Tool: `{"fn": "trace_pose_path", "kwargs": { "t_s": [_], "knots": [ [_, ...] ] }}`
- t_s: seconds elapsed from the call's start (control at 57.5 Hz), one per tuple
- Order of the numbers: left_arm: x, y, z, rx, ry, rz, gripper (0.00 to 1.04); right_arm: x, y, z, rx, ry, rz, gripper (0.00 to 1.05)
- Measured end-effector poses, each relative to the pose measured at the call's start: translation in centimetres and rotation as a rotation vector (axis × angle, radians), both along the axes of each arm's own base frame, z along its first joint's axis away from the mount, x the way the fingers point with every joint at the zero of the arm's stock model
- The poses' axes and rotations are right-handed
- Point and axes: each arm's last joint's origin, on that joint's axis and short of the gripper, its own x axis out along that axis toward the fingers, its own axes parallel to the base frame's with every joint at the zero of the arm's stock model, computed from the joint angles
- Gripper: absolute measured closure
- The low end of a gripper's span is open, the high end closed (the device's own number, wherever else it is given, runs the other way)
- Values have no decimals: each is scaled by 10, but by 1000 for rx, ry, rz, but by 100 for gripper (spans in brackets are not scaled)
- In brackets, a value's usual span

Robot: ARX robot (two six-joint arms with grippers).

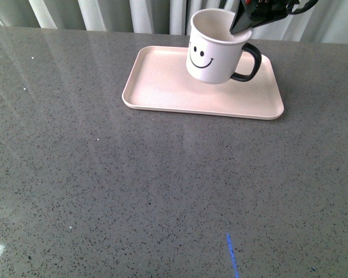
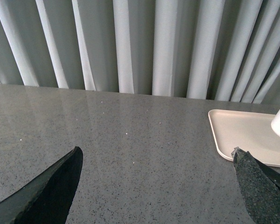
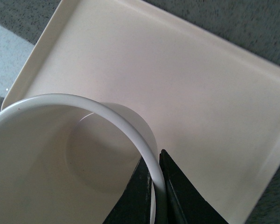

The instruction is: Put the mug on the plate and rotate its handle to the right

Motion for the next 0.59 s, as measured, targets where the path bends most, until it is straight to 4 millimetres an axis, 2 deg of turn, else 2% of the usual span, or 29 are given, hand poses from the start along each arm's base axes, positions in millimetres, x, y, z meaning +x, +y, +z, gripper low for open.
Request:
{"fn": "trace_pose_path", "kwargs": {
  "t_s": [0.174,0.244,0.383,0.592],
  "knots": [
    [0,0,0,0,0,0,9,9,-8,12,-78,-61,152,103],
    [0,0,0,0,0,0,9,15,-10,8,-121,-69,215,103],
    [0,0,0,0,0,0,9,22,-9,-13,-165,-58,363,103],
    [0,0,0,0,0,0,9,22,-8,-10,-173,-80,468,103]
  ]
}}
